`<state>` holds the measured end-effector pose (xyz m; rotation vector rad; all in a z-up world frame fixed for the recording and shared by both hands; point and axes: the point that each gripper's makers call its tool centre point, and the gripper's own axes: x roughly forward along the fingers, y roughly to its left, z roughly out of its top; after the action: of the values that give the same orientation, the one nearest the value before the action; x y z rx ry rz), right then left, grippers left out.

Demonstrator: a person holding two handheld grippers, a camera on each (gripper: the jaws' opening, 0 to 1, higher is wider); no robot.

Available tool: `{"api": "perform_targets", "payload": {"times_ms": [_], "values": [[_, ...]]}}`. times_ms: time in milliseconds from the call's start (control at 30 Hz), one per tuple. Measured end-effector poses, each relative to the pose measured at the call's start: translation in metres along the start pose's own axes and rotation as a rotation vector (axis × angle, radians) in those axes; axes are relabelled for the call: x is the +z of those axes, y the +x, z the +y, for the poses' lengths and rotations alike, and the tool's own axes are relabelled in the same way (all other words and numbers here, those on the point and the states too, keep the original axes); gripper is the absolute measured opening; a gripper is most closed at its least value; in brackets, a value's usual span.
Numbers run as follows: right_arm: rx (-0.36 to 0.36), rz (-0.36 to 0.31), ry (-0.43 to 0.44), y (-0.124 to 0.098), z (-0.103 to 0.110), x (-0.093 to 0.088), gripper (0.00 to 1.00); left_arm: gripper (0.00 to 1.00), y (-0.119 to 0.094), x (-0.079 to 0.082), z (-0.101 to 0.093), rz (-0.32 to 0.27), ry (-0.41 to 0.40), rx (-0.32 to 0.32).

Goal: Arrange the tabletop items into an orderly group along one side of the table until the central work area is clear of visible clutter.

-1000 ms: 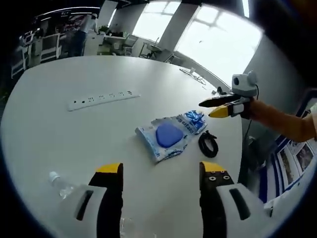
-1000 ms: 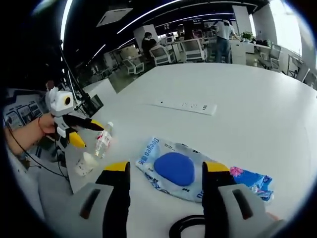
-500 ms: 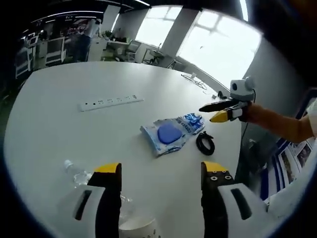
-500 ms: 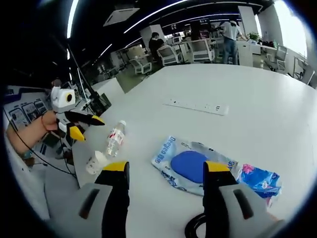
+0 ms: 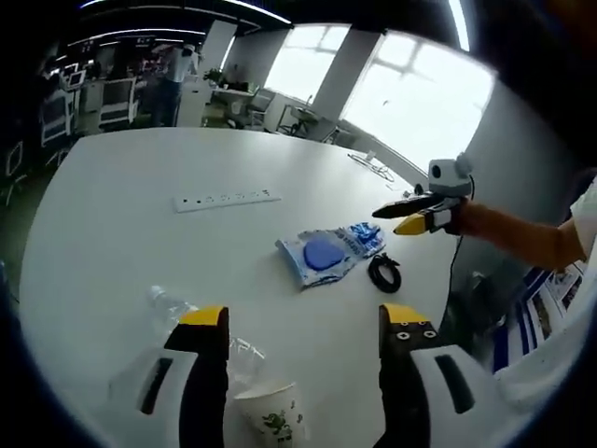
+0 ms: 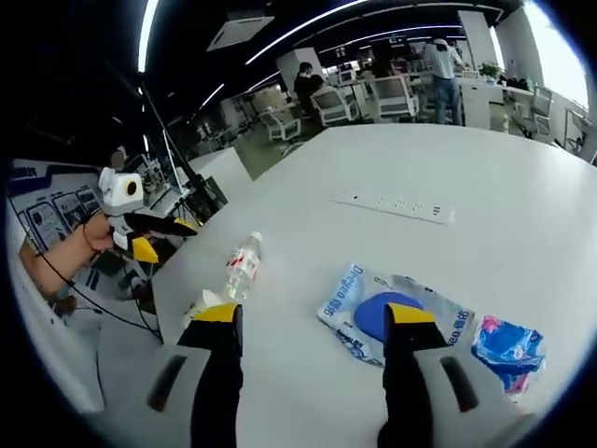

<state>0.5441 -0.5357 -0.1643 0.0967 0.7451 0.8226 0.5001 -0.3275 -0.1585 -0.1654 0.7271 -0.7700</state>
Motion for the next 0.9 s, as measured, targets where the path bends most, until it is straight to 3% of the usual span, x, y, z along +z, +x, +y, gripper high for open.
{"api": "perform_targets", "payload": {"times_ms": [433,900], "values": [[0.110,0.012,-0.045,0.036,0.049,0.030,0.60,0.66,-0.047,-0.004,0.006,-0.052,-0.018,0.033],[0.237,0.094,-0.100,0.089,0.096,0.047,0.59,0.65,-0.081,-0.013,0.021,-0.091,-0.049,0.064]]}}
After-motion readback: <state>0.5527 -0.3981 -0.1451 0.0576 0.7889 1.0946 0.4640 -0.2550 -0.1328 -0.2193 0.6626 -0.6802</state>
